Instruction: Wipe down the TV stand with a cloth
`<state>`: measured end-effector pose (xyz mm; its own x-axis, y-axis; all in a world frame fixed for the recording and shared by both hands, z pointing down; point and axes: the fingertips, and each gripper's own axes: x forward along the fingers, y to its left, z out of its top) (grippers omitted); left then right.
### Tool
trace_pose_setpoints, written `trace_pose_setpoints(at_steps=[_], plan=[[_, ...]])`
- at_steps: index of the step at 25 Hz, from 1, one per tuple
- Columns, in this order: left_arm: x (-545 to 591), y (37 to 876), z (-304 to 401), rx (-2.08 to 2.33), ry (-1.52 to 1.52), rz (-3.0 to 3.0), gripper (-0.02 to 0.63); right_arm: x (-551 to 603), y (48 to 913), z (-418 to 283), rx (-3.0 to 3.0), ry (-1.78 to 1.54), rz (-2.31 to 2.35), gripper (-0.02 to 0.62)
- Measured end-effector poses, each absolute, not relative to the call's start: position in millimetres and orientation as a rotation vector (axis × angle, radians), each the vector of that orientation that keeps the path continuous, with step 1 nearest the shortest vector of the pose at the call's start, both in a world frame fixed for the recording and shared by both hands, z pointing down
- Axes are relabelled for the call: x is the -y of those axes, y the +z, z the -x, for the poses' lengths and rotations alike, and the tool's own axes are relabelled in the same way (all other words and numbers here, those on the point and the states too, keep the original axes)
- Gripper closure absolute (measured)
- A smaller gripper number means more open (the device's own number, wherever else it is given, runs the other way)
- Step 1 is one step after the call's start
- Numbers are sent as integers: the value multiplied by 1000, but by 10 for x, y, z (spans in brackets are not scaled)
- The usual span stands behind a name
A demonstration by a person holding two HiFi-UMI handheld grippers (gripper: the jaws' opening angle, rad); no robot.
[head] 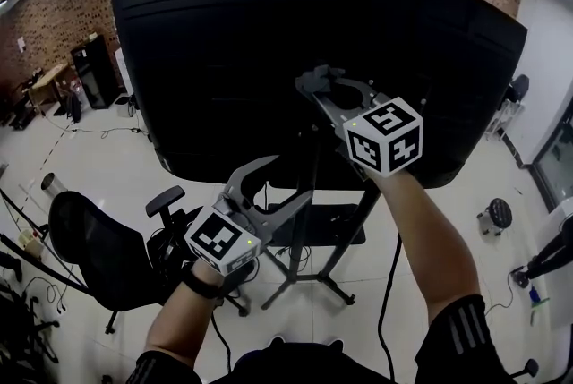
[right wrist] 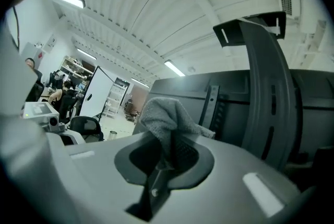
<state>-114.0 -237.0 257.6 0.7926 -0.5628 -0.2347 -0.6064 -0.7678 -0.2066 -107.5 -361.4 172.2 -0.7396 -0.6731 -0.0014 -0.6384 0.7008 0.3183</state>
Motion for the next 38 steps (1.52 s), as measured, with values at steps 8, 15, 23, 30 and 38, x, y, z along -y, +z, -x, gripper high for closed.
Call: trace_pose_setpoints(at_steps=[8,15,23,30,38], plan=[[2511,2869,1132,-932,194,2759,304,3620,2349,1007,2720,-393,-1027,565],[2621,3170,1087,-934,166,2797,304,3575,2674,899,2729,-324,-1035,565],[2762,3479,1091,-958,129,2843,304,3650,3367,857,2701,-178,-997,565],[2940,4108,1060,-1004,-10,2895,304,3628,3850,885,2679,-130,-962,565],[3064,4747,1077,-1054,-85,2989,304,3600,4683,921,2638,-34,-889,565]])
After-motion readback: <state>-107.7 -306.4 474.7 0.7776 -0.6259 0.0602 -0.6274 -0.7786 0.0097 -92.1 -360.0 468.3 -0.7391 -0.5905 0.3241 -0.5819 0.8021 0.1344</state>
